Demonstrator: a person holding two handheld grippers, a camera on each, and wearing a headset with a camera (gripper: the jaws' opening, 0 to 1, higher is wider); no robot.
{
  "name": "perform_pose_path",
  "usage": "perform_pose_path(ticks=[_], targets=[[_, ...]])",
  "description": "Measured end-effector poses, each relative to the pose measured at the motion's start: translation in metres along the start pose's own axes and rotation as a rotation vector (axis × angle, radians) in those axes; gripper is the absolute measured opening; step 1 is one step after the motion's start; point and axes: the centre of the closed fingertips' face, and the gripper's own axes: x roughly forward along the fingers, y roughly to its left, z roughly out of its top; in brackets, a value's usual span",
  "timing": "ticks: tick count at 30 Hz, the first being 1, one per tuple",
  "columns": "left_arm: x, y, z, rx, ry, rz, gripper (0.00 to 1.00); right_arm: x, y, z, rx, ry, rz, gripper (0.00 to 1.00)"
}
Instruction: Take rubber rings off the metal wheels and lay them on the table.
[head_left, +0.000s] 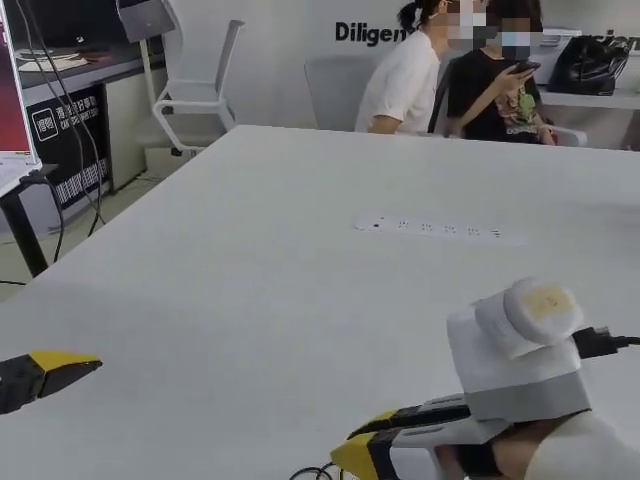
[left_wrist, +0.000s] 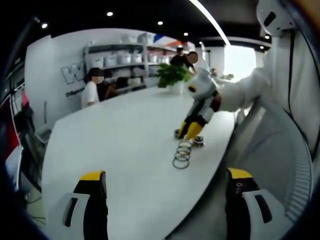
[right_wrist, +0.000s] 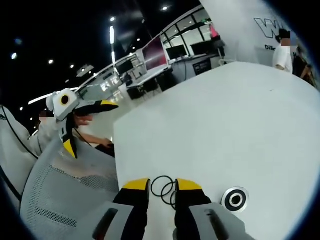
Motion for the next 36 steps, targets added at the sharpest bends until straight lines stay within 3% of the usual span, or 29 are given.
perform_pose_path(ticks=[8,17,19,26,36], targets=[[0.002,-0.001,0.002,0.007,0.0,-0.008,1.0,-0.038,-0.003,0.014,-0.079,-0.071,-0.09,0.28],[0.002,-0.003,0.003,0.018,0.002,-0.027,1.0,-0.072,0.008,0.023,-0.158,-0.119,-0.137,0.49],[0.001,-0.001,0.003,0.016,-0.002,-0.026,1.0,-0.083,0.004,0.022,-0.206,-0.134,-0.189,0.53],[0.004,-0.005,0.003,0.017,-0.024,-0.043,1.0,-0.106,-0.001,-0.005,-0.184,-0.127,-0.271,0.7],[0.01,-0.009,-0.004,-0.012,-0.03,-0.065,1.0,-0.129,0.006,-0.038,-0.196,-0.106,-0.329,0.82]])
